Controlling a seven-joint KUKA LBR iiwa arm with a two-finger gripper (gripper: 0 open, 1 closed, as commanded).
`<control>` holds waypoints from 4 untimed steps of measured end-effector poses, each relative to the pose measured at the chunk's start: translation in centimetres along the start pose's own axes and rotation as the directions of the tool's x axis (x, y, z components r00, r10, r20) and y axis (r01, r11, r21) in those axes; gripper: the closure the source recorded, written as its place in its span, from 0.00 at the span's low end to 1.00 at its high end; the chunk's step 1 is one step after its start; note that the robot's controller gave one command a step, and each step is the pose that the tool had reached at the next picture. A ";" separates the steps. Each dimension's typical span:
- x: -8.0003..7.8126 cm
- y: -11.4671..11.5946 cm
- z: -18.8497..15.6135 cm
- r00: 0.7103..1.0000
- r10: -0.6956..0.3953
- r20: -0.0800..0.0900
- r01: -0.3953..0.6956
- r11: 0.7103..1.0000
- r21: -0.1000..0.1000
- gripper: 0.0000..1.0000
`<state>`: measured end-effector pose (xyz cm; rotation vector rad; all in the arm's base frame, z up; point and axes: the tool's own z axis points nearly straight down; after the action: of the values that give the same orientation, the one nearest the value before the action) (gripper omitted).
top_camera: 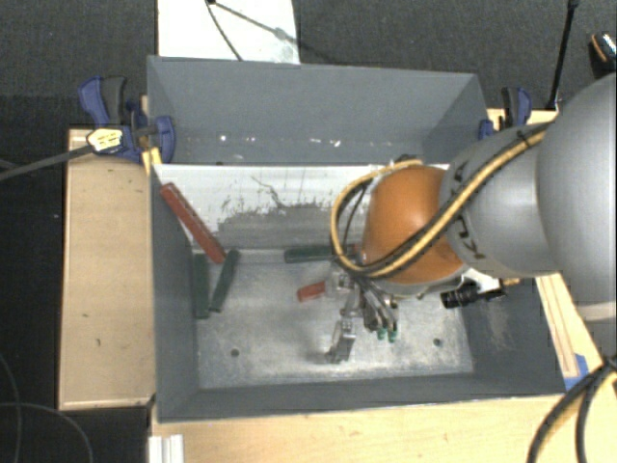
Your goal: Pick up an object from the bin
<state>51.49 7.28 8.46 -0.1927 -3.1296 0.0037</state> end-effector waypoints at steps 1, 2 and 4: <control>-7.2 4.6 1.4 0.999 0.032 0.012 -0.032 0.999 -0.007 0.00; -1.4 -0.9 1.4 0.999 0.052 0.005 -0.052 0.999 -0.002 0.00; 1.8 -6.3 1.1 0.997 -0.073 0.019 0.074 0.997 -0.005 1.00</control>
Offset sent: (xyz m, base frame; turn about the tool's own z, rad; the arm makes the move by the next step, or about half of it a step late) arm 0.0742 0.0346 -0.0146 0.0344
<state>48.92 1.27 7.37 -0.0778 -3.1531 -0.0031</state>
